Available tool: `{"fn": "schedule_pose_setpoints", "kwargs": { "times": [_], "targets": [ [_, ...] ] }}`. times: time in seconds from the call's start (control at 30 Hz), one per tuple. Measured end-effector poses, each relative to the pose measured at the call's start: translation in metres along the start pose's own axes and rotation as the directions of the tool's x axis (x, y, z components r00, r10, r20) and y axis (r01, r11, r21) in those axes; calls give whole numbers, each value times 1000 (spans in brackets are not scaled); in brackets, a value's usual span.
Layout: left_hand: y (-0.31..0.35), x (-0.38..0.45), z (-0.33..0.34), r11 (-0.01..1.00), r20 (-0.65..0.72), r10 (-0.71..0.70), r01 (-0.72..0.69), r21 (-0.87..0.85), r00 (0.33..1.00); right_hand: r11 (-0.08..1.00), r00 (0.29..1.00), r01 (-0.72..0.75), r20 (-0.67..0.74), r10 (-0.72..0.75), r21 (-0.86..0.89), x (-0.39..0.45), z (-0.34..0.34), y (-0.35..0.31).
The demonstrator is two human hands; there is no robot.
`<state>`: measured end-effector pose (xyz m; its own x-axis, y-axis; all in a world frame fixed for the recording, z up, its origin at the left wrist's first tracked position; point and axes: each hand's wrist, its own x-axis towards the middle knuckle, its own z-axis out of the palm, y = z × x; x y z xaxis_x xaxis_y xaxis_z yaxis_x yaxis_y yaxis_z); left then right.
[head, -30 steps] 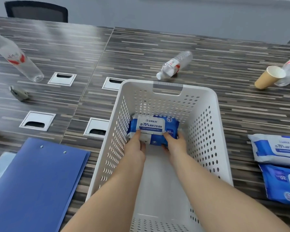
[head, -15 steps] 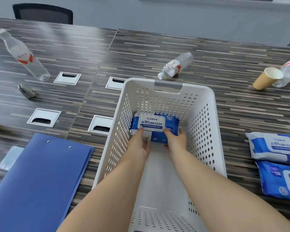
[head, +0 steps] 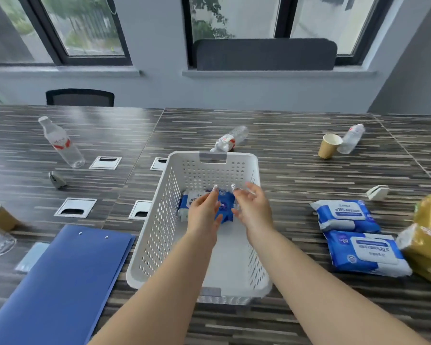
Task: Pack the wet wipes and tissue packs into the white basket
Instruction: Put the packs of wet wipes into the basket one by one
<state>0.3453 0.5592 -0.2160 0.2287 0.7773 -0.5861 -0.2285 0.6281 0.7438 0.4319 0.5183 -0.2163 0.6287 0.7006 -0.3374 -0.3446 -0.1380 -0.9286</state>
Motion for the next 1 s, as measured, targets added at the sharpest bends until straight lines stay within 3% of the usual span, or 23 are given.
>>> {"fn": "schedule_pose_setpoints", "kwargs": {
  "times": [0.23, 0.4, 0.57, 0.67, 1.0],
  "targets": [
    [-26, -52, 59, 985, 96, 169, -173, 30, 981, 985, 997, 52, -57, -43, 167, -36, -85, -15],
    [-66, -73, 105, 984, 113, 162, -169, 55, 980, 980, 994, -4, -103, 25, 197, -42, -155, -8],
    [-127, -83, 154, 990, 109, 54, -67, 125, 993, 977, 985, -71, -138, 100, 203, -34, -228, -5],
    [-162, -81, 175, 986, 79, 0, -13, 168, 997, 987, 977, -92, -179, 115, 131, -20, -273, -1],
    [-233, -56, 199, 886, -109, 6, 46, 462, 994, 962, 908, -211, -400, 128, -171, 15, -388, 26]
  ]
}}
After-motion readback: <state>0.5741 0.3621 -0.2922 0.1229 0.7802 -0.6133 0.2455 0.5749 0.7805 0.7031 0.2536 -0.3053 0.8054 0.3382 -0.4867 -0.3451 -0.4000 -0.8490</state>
